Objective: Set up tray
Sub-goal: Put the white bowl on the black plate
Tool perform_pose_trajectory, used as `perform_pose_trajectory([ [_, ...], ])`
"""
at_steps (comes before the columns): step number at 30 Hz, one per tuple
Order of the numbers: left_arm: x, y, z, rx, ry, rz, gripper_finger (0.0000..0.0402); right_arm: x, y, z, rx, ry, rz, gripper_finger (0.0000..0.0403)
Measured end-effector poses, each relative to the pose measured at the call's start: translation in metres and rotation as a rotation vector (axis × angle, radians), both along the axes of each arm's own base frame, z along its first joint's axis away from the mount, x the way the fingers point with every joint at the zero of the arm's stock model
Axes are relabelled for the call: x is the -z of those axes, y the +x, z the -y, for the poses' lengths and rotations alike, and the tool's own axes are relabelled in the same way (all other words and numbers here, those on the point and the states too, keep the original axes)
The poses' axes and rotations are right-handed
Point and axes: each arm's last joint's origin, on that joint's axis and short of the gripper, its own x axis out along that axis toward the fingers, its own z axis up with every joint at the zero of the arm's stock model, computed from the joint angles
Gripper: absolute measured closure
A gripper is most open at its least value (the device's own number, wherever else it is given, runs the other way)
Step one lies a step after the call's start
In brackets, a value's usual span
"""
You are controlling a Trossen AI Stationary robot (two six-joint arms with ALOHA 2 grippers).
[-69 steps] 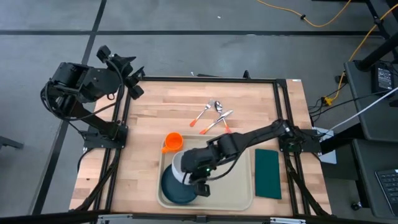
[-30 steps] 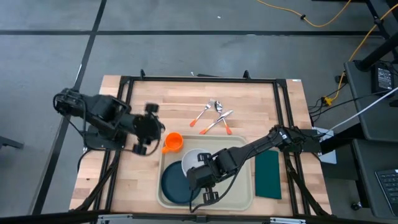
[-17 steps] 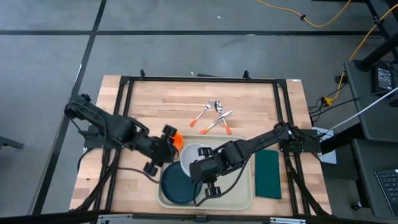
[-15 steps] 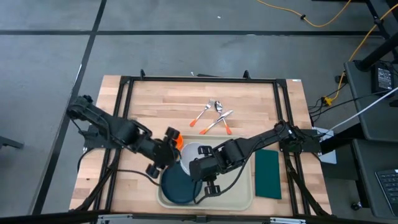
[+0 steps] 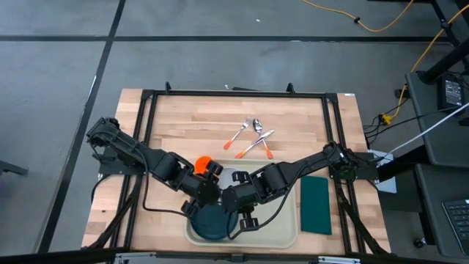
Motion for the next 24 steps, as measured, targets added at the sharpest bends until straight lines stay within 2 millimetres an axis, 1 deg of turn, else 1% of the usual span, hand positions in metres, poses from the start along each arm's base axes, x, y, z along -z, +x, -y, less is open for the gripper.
perform_pose_trajectory([
  [2, 0.000, 0.000, 0.000, 0.004, -0.003, -0.003, 0.0281, 0.000, 0.000, 0.000, 0.000, 0.000, -0.001, 0.0391],
  [6, 0.000, 0.000, -0.001, 0.019, -0.018, -0.016, 0.0372, 0.000, 0.000, 0.001, 0.002, -0.012, 0.002, 0.0381],
  [7, 0.000, 0.000, -0.001, 0.023, -0.020, -0.019, 0.0384, -0.001, 0.000, 0.001, 0.005, -0.015, 0.006, 0.0377],
  [11, 0.000, -0.001, 0.000, 0.025, -0.022, -0.020, 0.0396, -0.001, 0.000, 0.002, 0.016, -0.024, 0.011, 0.0372],
  [14, 0.000, -0.001, 0.000, 0.012, -0.033, -0.017, 0.0397, -0.005, -0.002, 0.003, 0.024, -0.016, 0.016, 0.0372],
  [24, -0.004, -0.001, 0.003, -0.030, -0.044, 0.017, 0.0399, -0.039, -0.024, 0.014, 0.150, 0.005, 0.073, 0.0357],
])
